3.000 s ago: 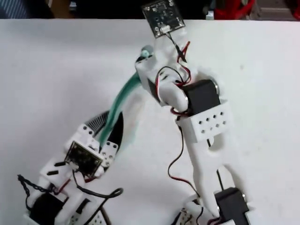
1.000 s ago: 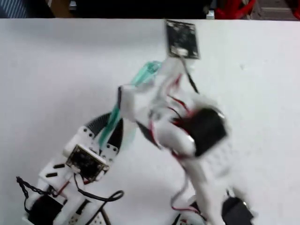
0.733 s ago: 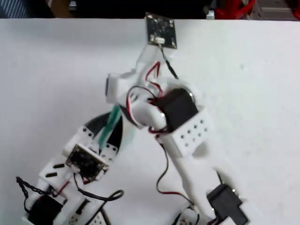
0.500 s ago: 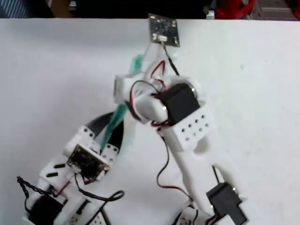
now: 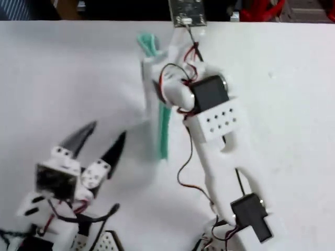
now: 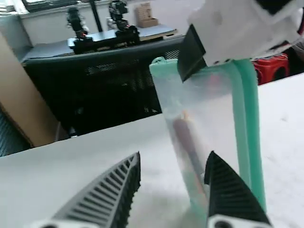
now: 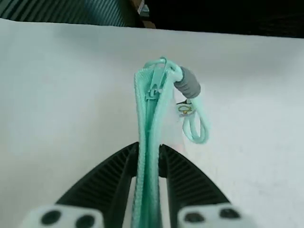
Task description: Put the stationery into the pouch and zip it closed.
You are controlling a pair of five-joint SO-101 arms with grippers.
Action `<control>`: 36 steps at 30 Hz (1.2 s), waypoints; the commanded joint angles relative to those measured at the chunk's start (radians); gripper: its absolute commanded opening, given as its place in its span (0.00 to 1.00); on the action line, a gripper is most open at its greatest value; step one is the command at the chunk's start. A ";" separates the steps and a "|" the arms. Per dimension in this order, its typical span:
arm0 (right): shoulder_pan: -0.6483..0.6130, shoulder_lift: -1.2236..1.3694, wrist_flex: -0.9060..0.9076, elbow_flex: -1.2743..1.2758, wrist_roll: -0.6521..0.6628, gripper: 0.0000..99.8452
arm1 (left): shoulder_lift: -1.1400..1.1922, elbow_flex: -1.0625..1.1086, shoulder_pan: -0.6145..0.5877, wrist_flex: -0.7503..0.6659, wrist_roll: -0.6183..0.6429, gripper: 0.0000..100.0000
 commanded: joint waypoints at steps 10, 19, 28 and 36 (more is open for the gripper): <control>-0.136 -0.147 -0.128 0.009 0.014 0.02 | 0.005 0.218 -0.394 -0.338 0.339 0.22; 0.228 -0.133 -0.473 0.563 0.181 0.02 | 0.005 0.224 -0.363 -0.336 0.339 0.22; 0.461 -0.133 -0.707 0.961 0.454 0.02 | 0.005 0.252 -0.311 -0.345 0.338 0.22; 0.463 -0.133 -0.478 1.080 0.933 0.21 | 0.005 0.252 -0.308 -0.344 0.338 0.22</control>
